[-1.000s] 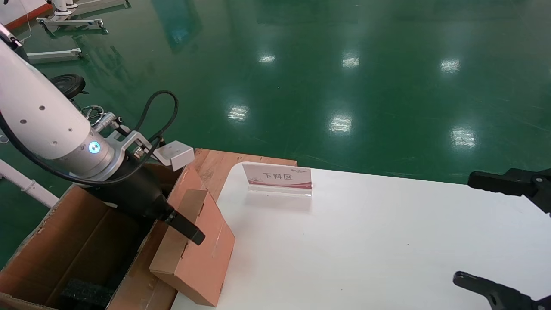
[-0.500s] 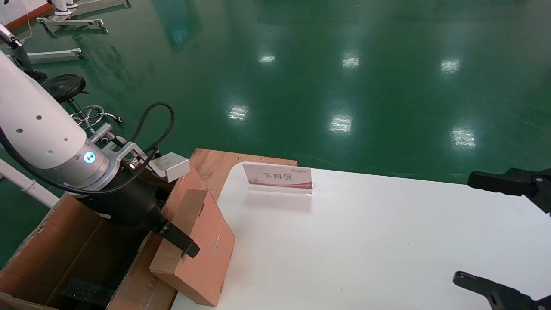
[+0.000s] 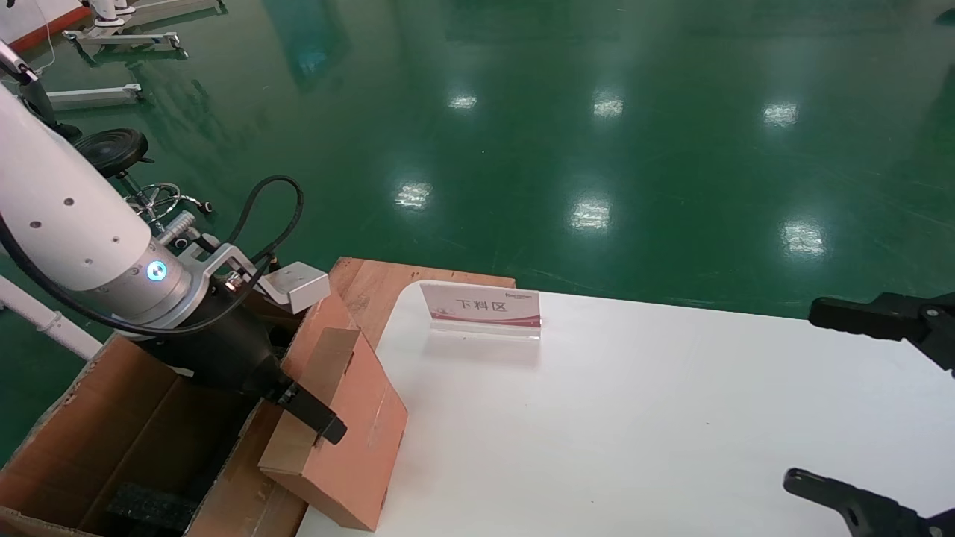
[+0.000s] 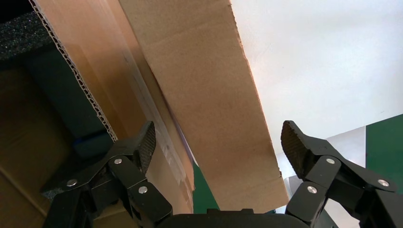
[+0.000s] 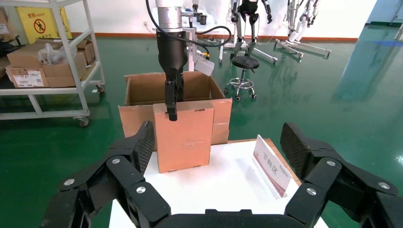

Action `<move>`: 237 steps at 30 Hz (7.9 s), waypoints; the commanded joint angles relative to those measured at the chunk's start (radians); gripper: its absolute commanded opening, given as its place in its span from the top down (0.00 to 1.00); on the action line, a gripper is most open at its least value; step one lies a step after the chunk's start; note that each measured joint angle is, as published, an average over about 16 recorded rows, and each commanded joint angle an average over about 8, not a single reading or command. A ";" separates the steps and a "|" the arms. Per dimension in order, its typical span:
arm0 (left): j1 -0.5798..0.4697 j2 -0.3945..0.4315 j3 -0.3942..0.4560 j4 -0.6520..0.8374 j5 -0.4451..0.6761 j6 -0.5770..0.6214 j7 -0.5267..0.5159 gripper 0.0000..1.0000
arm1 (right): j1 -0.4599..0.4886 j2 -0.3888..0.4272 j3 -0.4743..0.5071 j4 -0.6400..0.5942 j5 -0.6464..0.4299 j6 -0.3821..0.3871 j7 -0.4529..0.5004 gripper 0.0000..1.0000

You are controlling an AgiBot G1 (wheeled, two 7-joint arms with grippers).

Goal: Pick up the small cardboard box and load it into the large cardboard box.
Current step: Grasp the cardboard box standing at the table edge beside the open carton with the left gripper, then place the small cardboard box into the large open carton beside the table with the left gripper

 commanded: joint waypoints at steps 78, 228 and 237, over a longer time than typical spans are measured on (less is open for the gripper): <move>-0.803 0.088 0.397 0.016 -0.077 0.186 -0.102 1.00 | 0.001 0.001 -0.003 -0.001 0.002 0.001 -0.002 0.00; -0.779 -0.305 0.578 0.051 0.087 0.187 0.010 1.00 | 0.003 0.004 -0.011 -0.002 0.007 0.004 -0.006 0.00; -0.775 -0.332 0.573 0.155 0.123 0.189 0.171 1.00 | 0.003 0.004 -0.011 -0.002 0.007 0.004 -0.006 0.00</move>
